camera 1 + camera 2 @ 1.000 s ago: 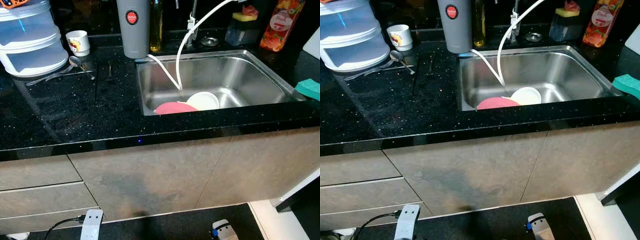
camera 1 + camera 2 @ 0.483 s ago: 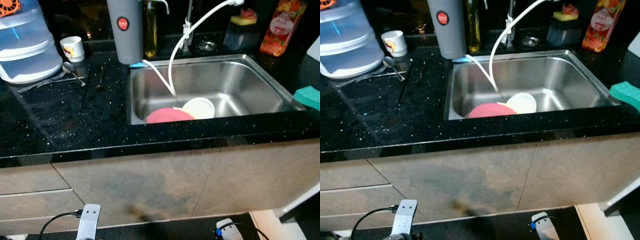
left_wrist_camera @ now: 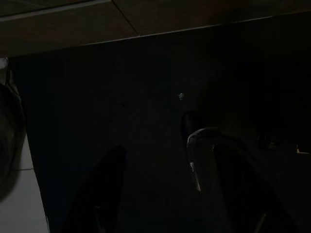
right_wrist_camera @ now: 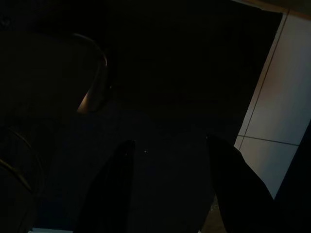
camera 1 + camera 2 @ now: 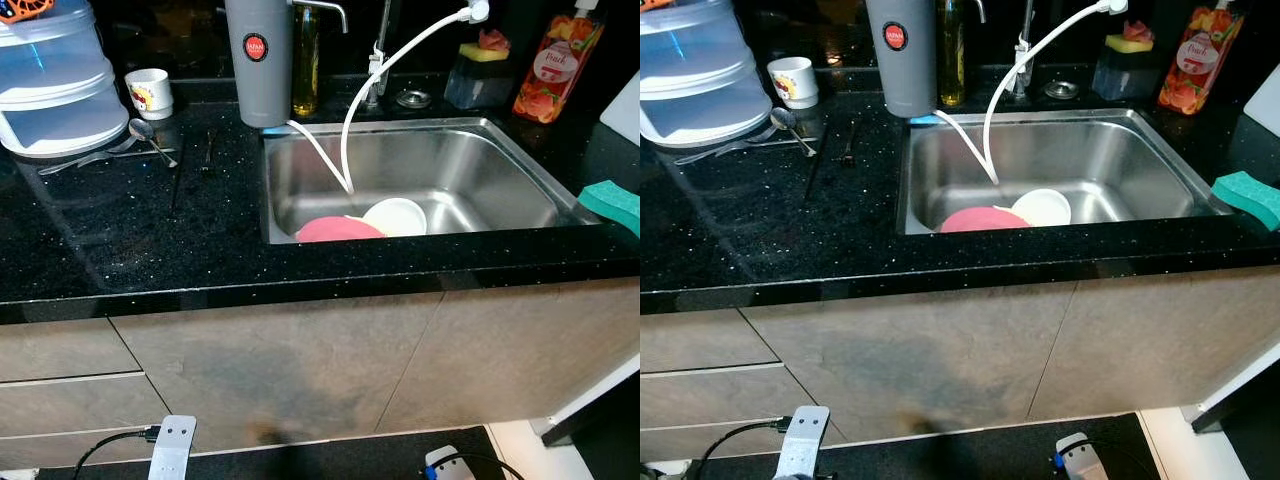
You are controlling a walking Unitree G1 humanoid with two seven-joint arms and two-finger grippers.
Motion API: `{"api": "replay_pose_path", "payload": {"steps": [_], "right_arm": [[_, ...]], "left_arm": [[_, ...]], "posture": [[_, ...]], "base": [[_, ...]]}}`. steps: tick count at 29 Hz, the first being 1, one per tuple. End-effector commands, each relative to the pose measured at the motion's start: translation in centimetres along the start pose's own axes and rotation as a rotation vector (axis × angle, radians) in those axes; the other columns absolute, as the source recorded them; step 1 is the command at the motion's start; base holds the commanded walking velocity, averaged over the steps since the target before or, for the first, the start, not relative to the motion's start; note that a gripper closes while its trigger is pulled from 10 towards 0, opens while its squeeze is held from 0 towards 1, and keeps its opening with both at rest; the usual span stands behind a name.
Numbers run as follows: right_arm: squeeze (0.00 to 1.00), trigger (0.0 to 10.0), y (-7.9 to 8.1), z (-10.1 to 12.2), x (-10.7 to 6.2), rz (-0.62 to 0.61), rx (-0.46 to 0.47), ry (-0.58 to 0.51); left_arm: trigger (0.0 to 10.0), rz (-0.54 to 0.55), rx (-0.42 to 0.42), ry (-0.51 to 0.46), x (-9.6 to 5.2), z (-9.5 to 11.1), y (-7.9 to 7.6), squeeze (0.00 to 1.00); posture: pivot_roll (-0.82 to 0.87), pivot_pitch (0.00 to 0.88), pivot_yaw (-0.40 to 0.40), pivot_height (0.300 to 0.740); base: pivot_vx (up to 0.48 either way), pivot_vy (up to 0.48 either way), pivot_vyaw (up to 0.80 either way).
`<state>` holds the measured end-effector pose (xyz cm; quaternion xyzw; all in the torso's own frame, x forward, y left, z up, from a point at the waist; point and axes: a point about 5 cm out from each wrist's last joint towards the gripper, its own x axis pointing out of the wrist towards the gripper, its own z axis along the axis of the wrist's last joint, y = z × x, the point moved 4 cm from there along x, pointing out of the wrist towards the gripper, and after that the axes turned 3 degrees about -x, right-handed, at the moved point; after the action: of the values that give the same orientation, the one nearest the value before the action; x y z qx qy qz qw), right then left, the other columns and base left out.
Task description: Kitchen organization
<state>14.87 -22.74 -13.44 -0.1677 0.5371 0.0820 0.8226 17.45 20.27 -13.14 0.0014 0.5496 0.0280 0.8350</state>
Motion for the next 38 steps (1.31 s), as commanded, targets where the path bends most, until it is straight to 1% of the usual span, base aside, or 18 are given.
{"api": "replay_pose_path", "payload": {"steps": [1, 15, 17, 18, 20, 21, 24, 25, 26, 27, 29, 30, 31, 32, 33, 36, 37, 38], "right_arm": [[0.00, 10.0, 0.0, -0.2, 0.0, -0.001, 0.005, -0.002], [0.00, 10.0, 0.1, 0.0, 0.0, 0.007, -0.007, -0.005], [0.00, 10.0, 0.1, 0.0, 0.0, 0.008, -0.008, -0.005], [0.00, 10.0, 0.1, 0.0, 0.0, 0.008, -0.008, -0.005], [0.00, 10.0, 0.1, 0.0, 0.0, 0.010, -0.012, -0.003], [0.00, 10.0, 0.1, -0.1, 0.0, 0.012, -0.016, -0.002], [0.00, 10.0, 0.0, 0.0, 0.0, 0.013, -0.020, -0.002], [0.00, 10.0, 0.0, 0.1, 0.0, 0.014, -0.021, -0.003], [0.00, 10.0, 0.0, 0.1, 0.0, 0.014, -0.021, -0.003], [0.00, 10.0, 0.1, 0.2, 0.0, 0.014, -0.019, -0.005], [0.00, 10.0, 0.2, 0.3, 0.0, 0.015, -0.015, -0.008], [0.00, 10.0, 0.2, 0.3, 0.0, 0.015, -0.015, -0.008], [0.00, 10.0, 0.2, 0.4, 0.1, 0.014, -0.013, -0.010], [0.00, 10.0, 0.2, 0.4, 0.1, 0.014, -0.013, -0.010], [0.00, 10.0, 0.3, 0.5, 0.1, 0.014, -0.011, -0.011], [0.00, 10.0, 0.3, 0.5, 0.1, 0.015, -0.010, -0.012], [0.00, 10.0, 0.4, 0.5, 0.1, 0.018, -0.012, -0.011], [0.00, 10.0, 0.4, 0.5, 0.1, 0.018, -0.012, -0.011]], "left_arm": [[10.0, -0.013, 0.019, 0.000, 0.0, -0.2, -0.2, 0.00], [10.0, -0.016, 0.004, -0.009, 0.0, 0.0, -0.3, 0.00], [10.0, 0.001, -0.036, -0.019, 0.0, 0.2, 0.1, 0.00], [10.0, 0.001, -0.036, -0.019, 0.0, 0.2, 0.1, 0.00], [10.0, 0.036, -0.104, -0.030, 0.0, 0.4, 0.7, 0.00], [10.0, 0.074, -0.178, -0.040, -0.1, 0.5, 1.5, 0.00], [10.0, 0.138, -0.288, -0.056, -0.3, 0.5, 2.9, 0.00], [10.0, 0.168, -0.345, -0.065, -0.4, 0.5, 3.6, 0.00], [10.0, 0.168, -0.345, -0.065, -0.4, 0.5, 3.6, 0.00], [10.0, 0.199, -0.394, -0.078, -0.5, 0.7, 4.3, 0.00], [10.0, 0.237, -0.453, -0.100, -0.8, 1.1, 5.3, 0.00], [10.0, 0.237, -0.453, -0.100, -0.8, 1.1, 5.3, 0.00], [10.0, 0.261, -0.491, -0.114, -0.9, 1.4, 6.0, 0.00], [10.0, 0.261, -0.491, -0.114, -0.9, 1.4, 6.0, 0.00], [10.0, 0.291, -0.549, -0.138, -1.1, 1.9, 6.9, 0.00], [10.0, 0.302, -0.572, -0.148, -1.2, 2.2, 7.3, 0.00], [10.0, 0.374, -0.641, -0.202, -1.9, 3.5, 9.1, 0.00], [10.0, 0.374, -0.641, -0.202, -1.9, 3.5, 9.1, 0.00]], "posture": [[-0.09, 0.000, 0.005, 0.740], [-0.08, 0.000, 0.009, 0.740], [-0.08, 0.000, 0.005, 0.740], [-0.08, 0.000, 0.005, 0.740], [-0.07, 0.000, -0.002, 0.740], [-0.07, 0.000, -0.004, 0.740], [-0.05, 0.000, -0.004, 0.740], [-0.04, 0.000, -0.006, 0.740], [-0.04, 0.000, -0.006, 0.740], [-0.03, 0.000, 0.006, 0.740], [-0.02, 0.000, 0.008, 0.740], [-0.02, 0.000, 0.008, 0.740], [-0.01, 0.000, 0.005, 0.740], [-0.01, 0.000, 0.005, 0.740], [0.00, 0.000, 0.010, 0.740], [0.00, 0.000, 0.010, 0.740], [0.02, 0.000, 0.001, 0.740], [0.02, 0.000, 0.001, 0.740]], "base": [[0.000, 0.000, 0.00], [0.000, 0.000, 0.00], [0.000, 0.000, 0.00], [0.000, 0.000, 0.00], [0.000, 0.000, 0.00], [0.000, 0.000, 0.00], [0.000, 0.000, 0.00], [0.000, 0.000, 0.00], [0.000, 0.000, 0.00], [0.000, 0.000, 0.00], [0.000, 0.000, 0.00], [0.000, 0.000, 0.00], [0.000, 0.000, 0.00], [0.000, 0.000, 0.00], [0.000, 0.000, 0.00], [0.000, 0.000, 0.00], [0.000, 0.000, 0.00], [0.000, 0.000, 0.00]]}}
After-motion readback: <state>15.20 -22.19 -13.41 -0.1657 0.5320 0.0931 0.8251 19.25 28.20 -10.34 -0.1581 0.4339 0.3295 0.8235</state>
